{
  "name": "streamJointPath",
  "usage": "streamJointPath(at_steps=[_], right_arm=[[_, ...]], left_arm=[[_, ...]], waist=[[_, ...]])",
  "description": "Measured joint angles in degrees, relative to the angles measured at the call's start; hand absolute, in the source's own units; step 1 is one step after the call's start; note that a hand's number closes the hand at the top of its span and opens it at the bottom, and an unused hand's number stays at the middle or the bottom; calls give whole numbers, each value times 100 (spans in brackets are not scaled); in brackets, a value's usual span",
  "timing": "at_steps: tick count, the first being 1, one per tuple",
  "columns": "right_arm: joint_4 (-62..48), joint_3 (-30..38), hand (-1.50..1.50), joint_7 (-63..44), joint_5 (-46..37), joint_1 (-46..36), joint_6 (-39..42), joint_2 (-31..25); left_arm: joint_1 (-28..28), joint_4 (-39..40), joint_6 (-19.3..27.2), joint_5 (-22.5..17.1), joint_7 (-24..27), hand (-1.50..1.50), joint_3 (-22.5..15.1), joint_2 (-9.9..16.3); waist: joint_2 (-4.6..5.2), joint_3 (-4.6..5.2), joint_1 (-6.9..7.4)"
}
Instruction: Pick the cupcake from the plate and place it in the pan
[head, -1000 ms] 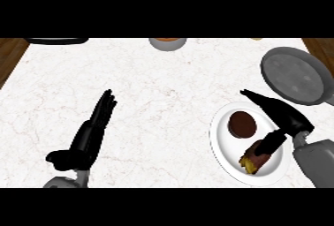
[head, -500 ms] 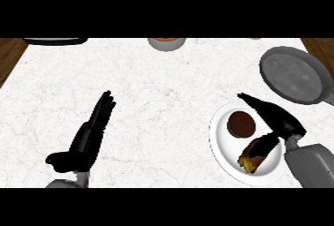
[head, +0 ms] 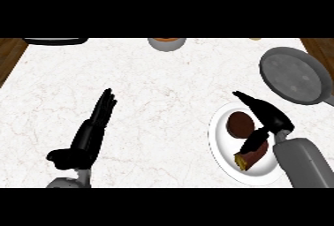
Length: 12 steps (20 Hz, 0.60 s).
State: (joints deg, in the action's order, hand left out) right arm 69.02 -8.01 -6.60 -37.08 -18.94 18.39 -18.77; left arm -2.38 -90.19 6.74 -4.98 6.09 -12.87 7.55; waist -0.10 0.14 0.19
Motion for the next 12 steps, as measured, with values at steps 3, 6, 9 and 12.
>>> streamJointPath(at_steps=[3, 6, 9, 12], right_arm=[[-640, 72, -150, 218, -203, -245, -187, 93], [-980, 79, 150, 360, -329, -408, -75, 85], [-1156, -116, 150, 676, -603, -469, -97, -8], [-1298, -164, 150, 910, -830, -526, -241, -31]], left_arm=[[-34, 154, -95, 23, 127, 0, 88, -37], [-138, 136, -113, 65, 11, 0, 154, -81], [-24, -16, -113, 108, -61, 0, 127, -84], [71, -205, -106, 166, -159, 0, 93, -126]], waist=[[-3, 9, 14], [-6, 12, 17], [-29, 31, 29], [-45, 40, 28]])
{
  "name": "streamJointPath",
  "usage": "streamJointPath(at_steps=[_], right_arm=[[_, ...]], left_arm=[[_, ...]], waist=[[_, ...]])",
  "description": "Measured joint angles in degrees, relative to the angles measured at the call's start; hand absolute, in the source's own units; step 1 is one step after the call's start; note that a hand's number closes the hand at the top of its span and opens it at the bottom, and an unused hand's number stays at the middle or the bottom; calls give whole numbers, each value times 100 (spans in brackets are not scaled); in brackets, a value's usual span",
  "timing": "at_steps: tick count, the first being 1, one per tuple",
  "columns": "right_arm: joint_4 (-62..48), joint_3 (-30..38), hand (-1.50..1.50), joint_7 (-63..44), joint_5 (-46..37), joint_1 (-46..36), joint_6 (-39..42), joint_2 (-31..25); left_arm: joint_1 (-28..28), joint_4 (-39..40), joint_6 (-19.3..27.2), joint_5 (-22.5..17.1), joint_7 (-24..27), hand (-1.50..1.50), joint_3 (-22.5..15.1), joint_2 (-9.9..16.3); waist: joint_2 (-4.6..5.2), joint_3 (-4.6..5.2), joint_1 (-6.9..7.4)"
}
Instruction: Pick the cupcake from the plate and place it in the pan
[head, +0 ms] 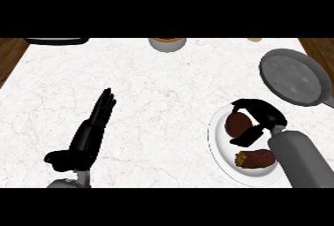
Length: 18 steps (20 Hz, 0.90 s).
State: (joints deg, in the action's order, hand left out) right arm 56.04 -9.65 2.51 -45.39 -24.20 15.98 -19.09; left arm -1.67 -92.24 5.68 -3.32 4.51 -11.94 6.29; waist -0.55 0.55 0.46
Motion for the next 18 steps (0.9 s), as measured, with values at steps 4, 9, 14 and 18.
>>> streamJointPath(at_steps=[4, 9, 14, 18], right_arm=[[-193, 14, 150, 215, -243, -71, -285, 49], [-79, 109, 150, 377, -457, 32, -735, 96], [833, 85, 150, 375, -511, 561, -867, 105], [1966, -61, 150, 380, -522, 1119, -699, -3]], left_arm=[[61, -24, -59, 48, 18, 0, 34, -19], [90, 7, -154, 42, 76, 0, 135, -48], [93, 47, -182, 108, 70, 0, 178, -94], [25, 182, -160, 148, 123, 0, 226, -170]], waist=[[-16, 14, -6], [-12, 6, -21], [11, -24, -59], [25, -40, -88]])
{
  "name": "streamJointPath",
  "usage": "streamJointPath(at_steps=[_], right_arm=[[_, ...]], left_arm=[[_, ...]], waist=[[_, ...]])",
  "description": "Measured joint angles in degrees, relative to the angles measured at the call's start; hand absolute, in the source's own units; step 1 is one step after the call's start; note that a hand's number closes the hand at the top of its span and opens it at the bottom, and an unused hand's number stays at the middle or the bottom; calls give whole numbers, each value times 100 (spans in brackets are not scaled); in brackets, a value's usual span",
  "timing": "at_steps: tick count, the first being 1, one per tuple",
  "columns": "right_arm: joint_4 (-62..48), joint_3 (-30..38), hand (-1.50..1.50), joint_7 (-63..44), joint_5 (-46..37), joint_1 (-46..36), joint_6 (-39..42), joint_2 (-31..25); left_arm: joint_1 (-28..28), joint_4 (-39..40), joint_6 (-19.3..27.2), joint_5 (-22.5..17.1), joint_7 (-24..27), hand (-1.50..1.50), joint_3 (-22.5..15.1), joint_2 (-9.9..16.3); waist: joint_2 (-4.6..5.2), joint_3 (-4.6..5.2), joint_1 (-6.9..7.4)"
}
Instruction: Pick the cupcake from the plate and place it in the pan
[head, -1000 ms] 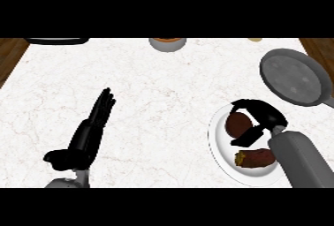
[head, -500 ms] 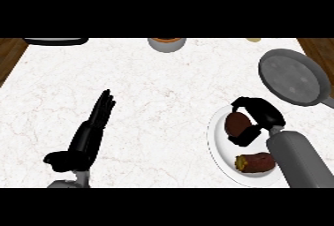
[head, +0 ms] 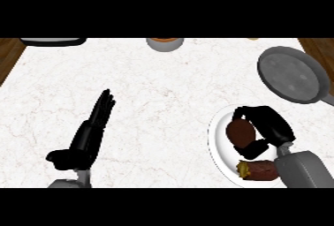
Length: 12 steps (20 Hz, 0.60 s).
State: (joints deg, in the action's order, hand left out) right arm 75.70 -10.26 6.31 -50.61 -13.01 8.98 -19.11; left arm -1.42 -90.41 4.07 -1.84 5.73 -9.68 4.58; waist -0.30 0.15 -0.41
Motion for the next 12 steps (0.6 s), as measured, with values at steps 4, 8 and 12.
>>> streamJointPath(at_steps=[4, 8, 12], right_arm=[[988, 192, 150, -99, 6, 273, -149, -157], [1881, 559, 150, -273, 246, 428, -300, -131], [2498, 1050, 150, -491, 714, 506, -205, -71]], left_arm=[[-16, -12, 8, 6, -29, 0, 46, -8], [36, -57, -24, 14, -35, 0, 42, 4], [93, -124, -65, 12, -65, 0, 40, 10]], waist=[[2, -8, -25], [1, -11, -39], [8, -13, -14]])
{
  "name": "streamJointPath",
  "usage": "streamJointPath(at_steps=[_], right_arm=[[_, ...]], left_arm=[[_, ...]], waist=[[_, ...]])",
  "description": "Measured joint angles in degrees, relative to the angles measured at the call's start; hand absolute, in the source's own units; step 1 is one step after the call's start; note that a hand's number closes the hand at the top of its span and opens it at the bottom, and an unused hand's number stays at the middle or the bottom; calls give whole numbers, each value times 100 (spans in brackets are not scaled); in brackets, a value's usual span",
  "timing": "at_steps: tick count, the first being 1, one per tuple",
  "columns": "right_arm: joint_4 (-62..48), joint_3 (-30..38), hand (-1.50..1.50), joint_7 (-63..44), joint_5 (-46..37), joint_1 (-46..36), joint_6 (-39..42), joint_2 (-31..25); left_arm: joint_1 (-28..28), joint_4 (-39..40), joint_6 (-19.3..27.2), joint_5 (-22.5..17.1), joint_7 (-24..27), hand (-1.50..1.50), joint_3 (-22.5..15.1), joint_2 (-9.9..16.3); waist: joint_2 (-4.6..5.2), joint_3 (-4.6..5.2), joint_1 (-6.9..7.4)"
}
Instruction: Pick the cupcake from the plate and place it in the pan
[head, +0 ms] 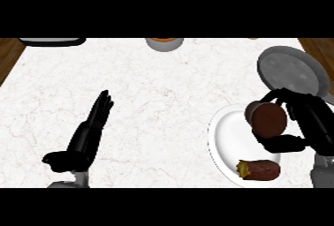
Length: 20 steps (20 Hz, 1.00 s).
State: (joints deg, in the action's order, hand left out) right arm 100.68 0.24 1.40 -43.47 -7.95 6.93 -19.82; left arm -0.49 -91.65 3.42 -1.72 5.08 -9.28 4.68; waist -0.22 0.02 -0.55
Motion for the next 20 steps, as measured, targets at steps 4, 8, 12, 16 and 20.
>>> streamJointPath(at_steps=[4, 8, 12, 16, 20], right_arm=[[99, 538, 150, -296, 512, -109, 136, 102], [-546, 1015, 150, -362, 840, -554, 29, 163], [-1699, 1429, 150, 77, 916, -1052, -368, 53], [-3018, 1852, 150, 849, 848, -1587, -988, -251], [-4222, 2168, 150, 1572, 599, -2041, -1860, -535]], left_arm=[[-74, 50, -35, -9, -5, 0, 51, -8], [6, -34, -33, 50, 15, 0, -16, -61], [-180, 111, -105, 20, 35, 0, 82, -51], [-153, 132, -213, -26, 89, 0, 114, -14], [-252, 249, -186, 39, 113, 0, 60, -94]], waist=[[10, 0, 24], [21, -3, 70], [35, -4, 99], [57, -9, 157], [86, -14, 216]])
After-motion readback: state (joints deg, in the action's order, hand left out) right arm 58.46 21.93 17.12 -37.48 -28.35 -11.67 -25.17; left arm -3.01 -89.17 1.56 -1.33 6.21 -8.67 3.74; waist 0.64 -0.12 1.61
